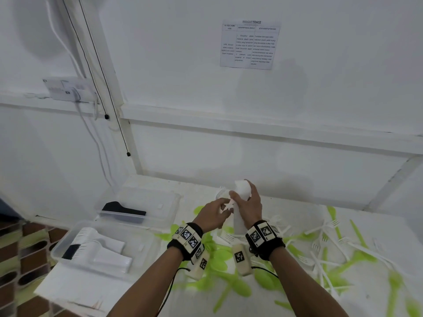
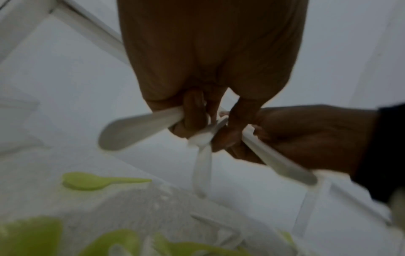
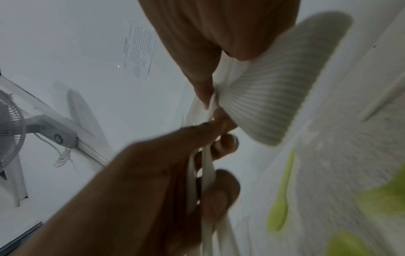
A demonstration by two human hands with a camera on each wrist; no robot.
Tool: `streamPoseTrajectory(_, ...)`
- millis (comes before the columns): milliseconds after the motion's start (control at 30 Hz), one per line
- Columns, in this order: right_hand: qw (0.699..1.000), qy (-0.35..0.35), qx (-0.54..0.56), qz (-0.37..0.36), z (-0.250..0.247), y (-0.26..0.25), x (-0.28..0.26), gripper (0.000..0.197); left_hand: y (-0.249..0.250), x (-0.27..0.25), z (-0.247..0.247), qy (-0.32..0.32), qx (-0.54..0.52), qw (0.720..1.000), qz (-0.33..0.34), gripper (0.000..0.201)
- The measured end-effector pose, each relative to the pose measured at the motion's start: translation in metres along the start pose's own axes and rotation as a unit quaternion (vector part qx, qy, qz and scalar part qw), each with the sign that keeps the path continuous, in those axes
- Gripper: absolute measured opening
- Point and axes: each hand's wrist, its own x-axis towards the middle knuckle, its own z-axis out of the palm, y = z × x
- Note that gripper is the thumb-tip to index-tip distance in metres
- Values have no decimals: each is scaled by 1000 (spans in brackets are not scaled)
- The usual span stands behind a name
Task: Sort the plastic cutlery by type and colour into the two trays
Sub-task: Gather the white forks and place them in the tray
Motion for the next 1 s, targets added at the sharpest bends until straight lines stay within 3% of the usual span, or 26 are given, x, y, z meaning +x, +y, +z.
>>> streamPoseTrajectory(133,995,53,68,44,-6,1,20,61,-8,-5,7,45,122,989,72,41)
streamPoseTrajectory(300,969,-16,226,94,-2,7,23,64,-7,1,18,121,68,987,77,46)
streamPoseTrajectory(400,959,-3,265,96,5,8,16,62,-5,6,25,166,20,983,72,48)
streamPoseTrajectory(467,962,25,256,96,10,15,16,64,-4,6,26,161,-4,984,75,49)
streamPoseTrajectory(567,974,63,201,84,13,23,17,70,-5,6,21,113,49,988,93,39)
streamPoseTrajectory(667,981,69,165,77,13,42,29,80,-4,1,16,74,68,990,98,43)
streamPoseTrajectory(733,987,60,132,75,11,39,30,77,-6,1,14,68,-6,995,66,49)
streamPoseTrajectory(800,987,55,129,83,9,20,21,70,-9,1,11,79,-54,995,40,42)
streamPoseTrajectory(1000,993,-49,95,42,0,4,8,61,-8,1,0,84,-77,992,54,26)
